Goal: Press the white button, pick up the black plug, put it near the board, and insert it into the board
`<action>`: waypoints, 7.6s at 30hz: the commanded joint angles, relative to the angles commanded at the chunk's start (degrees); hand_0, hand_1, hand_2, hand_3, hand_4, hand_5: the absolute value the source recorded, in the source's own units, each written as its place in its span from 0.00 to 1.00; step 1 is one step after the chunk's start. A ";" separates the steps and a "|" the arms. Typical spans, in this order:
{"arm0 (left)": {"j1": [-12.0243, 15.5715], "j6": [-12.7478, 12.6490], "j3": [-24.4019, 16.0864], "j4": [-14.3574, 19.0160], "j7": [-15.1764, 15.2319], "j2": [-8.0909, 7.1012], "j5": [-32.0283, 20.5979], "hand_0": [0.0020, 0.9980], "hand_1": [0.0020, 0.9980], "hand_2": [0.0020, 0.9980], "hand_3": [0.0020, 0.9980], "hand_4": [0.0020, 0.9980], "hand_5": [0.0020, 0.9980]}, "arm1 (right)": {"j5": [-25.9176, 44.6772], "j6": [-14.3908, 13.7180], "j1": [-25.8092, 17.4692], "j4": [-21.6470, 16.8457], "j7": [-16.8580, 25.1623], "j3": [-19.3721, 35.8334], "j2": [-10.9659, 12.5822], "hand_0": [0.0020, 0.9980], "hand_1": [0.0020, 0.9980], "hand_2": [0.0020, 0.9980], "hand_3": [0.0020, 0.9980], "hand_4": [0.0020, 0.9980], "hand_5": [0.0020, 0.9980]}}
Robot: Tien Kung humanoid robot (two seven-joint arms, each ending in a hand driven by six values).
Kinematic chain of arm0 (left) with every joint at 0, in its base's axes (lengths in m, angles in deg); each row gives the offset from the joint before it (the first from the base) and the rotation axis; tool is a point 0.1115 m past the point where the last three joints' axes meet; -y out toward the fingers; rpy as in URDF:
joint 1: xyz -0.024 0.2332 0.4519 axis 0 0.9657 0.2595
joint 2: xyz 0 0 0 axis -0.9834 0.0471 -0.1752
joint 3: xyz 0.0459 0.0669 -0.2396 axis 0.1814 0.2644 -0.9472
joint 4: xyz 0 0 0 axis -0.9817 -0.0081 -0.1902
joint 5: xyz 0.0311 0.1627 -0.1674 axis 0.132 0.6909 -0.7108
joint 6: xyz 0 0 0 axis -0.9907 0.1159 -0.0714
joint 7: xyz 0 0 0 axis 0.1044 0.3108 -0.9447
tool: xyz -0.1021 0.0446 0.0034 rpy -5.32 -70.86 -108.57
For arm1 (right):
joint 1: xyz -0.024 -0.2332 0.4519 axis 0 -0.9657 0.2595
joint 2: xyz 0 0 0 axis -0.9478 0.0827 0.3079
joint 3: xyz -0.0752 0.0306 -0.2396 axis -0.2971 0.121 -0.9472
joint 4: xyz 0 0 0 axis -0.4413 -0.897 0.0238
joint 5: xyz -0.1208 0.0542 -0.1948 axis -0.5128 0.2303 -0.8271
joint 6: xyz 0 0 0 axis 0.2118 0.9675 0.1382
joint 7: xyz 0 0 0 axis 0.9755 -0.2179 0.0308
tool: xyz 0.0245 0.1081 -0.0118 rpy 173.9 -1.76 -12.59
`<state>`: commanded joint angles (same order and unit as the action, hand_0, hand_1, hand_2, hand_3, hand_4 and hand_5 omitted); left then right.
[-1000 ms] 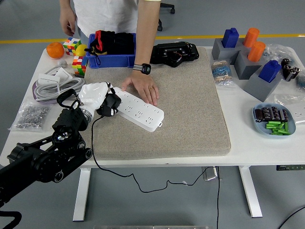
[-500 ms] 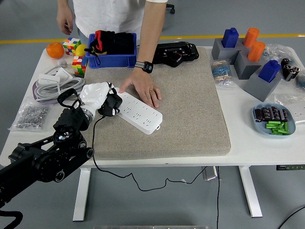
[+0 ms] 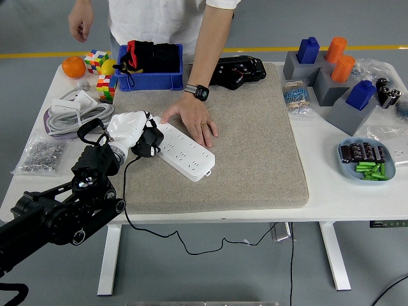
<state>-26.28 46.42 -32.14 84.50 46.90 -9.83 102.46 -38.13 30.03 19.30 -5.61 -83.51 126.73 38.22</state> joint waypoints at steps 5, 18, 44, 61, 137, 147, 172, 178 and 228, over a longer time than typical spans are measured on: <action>-0.19 0.50 0.47 -1.20 -0.19 0.09 -0.18 0.09 0.19 0.29 0.39 0.20 0.00 | 0.01 -0.01 0.08 -0.01 0.01 -0.01 -0.05 0.58 0.53 0.55 0.51 0.64 0.38; -0.76 1.00 0.71 -2.62 -0.52 0.51 0.23 0.10 0.22 0.30 0.40 0.22 0.00 | 0.07 -0.02 0.17 -0.02 0.02 -0.04 -0.07 0.58 0.53 0.55 0.51 0.64 0.38; -5.94 6.30 3.07 -0.18 -3.99 -0.74 0.24 0.10 0.19 0.29 0.40 0.18 0.00 | 0.18 -0.02 0.44 0.04 -0.01 -0.47 0.19 0.58 0.53 0.55 0.51 0.64 0.38; -8.31 9.57 5.85 -3.70 -5.47 0.33 -5.10 0.10 0.20 0.30 0.41 0.21 0.00 | 0.32 -0.05 0.51 0.14 -0.03 -1.00 0.45 0.58 0.53 0.55 0.51 0.64 0.38; -9.35 8.65 6.97 -4.40 -2.86 -0.48 -12.02 0.89 0.95 0.95 0.97 0.90 0.74 | 0.34 -0.06 0.02 0.17 0.02 -0.45 0.28 0.58 0.53 0.55 0.51 0.64 0.38; -9.47 8.83 7.88 -3.67 -2.91 -1.40 -11.99 0.87 0.94 0.94 0.96 0.91 0.72 | 0.38 -0.05 0.00 0.12 0.02 -0.47 0.22 0.58 0.53 0.55 0.51 0.64 0.38; -7.78 8.67 10.30 -2.12 -2.62 -4.91 -11.63 0.84 0.91 0.93 0.93 0.89 0.67 | 0.41 -0.07 0.05 0.18 0.00 -1.04 0.27 0.58 0.54 0.55 0.51 0.64 0.38; -7.51 8.62 10.38 -1.82 -2.57 -5.08 -11.50 0.82 0.90 0.92 0.93 0.89 0.66 | 0.44 -0.07 0.01 0.18 0.02 -1.28 0.34 0.58 0.53 0.55 0.51 0.64 0.38; 3.29 4.28 5.70 15.60 4.29 -13.16 -5.57 0.85 0.93 0.88 0.83 0.86 0.62 | -0.01 -0.19 -0.76 0.07 0.09 0.25 -0.21 0.58 0.53 0.55 0.51 0.64 0.38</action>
<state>-22.99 50.71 -26.44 100.10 51.19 -22.99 96.89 -38.13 29.83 18.54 -5.53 -83.42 126.97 38.02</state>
